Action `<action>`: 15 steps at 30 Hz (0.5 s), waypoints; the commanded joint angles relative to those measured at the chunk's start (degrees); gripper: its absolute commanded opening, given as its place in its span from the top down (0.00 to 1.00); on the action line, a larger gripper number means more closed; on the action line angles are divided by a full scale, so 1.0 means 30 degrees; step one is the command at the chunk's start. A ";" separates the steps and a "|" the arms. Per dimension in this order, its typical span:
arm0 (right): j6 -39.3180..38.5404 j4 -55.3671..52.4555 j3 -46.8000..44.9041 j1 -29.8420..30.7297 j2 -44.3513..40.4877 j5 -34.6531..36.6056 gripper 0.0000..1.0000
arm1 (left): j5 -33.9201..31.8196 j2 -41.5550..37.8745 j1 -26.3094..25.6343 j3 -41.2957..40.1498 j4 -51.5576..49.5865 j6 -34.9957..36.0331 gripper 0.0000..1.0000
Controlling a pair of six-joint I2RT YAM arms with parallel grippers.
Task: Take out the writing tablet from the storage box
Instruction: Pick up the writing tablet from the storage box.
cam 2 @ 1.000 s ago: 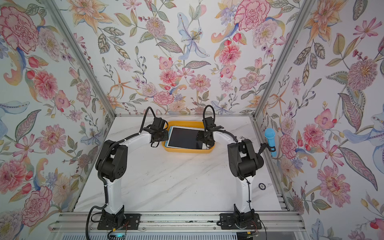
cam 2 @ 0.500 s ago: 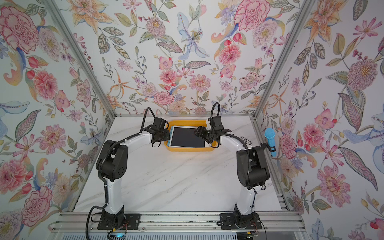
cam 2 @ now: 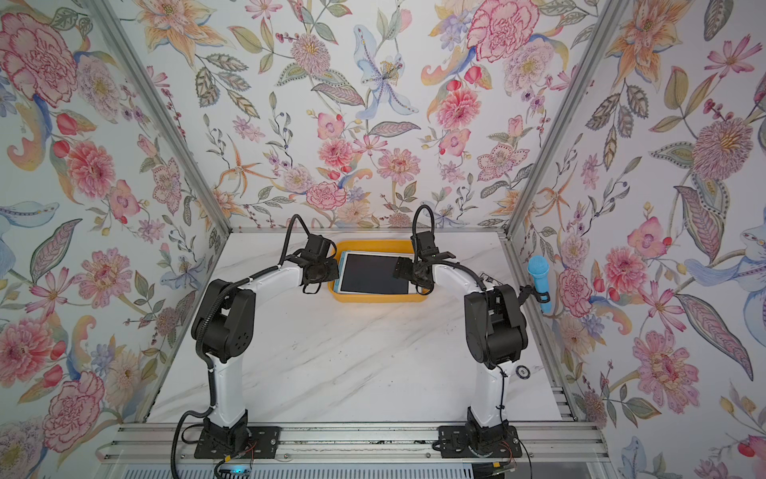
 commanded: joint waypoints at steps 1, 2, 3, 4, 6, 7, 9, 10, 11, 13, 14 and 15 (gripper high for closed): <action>-0.0322 -0.0967 0.0541 0.0154 0.0793 0.1123 0.08 | 0.0247 -0.0056 -0.0109 0.0017 0.0138 -0.0344 1.00; -0.0367 -0.0968 0.0575 0.0177 0.0975 0.1229 0.08 | 0.0269 -0.0105 -0.0111 0.0053 0.0072 -0.0337 1.00; -0.0352 -0.0995 0.0652 0.0181 0.1122 0.1434 0.08 | 0.0266 -0.0125 -0.0111 0.0082 0.0031 -0.0316 1.00; -0.0409 -0.1026 0.0637 0.0207 0.1203 0.1758 0.08 | 0.0249 -0.0168 -0.0133 0.0083 0.0034 -0.0314 1.00; -0.0560 -0.1083 0.0647 0.0363 0.1306 0.2517 0.06 | 0.0276 -0.0226 -0.0112 0.0026 -0.0055 -0.0313 1.00; -0.0642 -0.1078 0.0648 0.0418 0.1337 0.2642 0.05 | 0.0284 -0.0273 -0.0127 -0.0004 -0.0021 -0.0298 1.00; -0.0740 -0.1280 0.0844 0.0601 0.1602 0.2843 0.03 | 0.0361 -0.0340 -0.0097 -0.0191 0.0051 -0.0380 1.00; -0.0784 -0.1364 0.0932 0.0686 0.1713 0.2870 0.03 | 0.0407 -0.0400 -0.0111 -0.0235 0.0080 -0.0401 1.00; -0.0841 -0.1485 0.1075 0.0783 0.1865 0.3055 0.01 | 0.0423 -0.0377 -0.0112 -0.0279 0.0091 -0.0457 1.00; -0.0952 -0.1730 0.1366 0.1010 0.2170 0.3285 0.00 | 0.0524 -0.0400 -0.0111 -0.0342 0.0142 -0.0573 1.00; -0.1024 -0.1841 0.1518 0.1124 0.2323 0.3467 0.00 | 0.0568 -0.0390 -0.0111 -0.0373 0.0194 -0.0621 1.00; -0.1090 -0.1949 0.1692 0.1206 0.2514 0.3467 0.00 | 0.0626 -0.0385 -0.0111 -0.0378 0.0223 -0.0675 1.00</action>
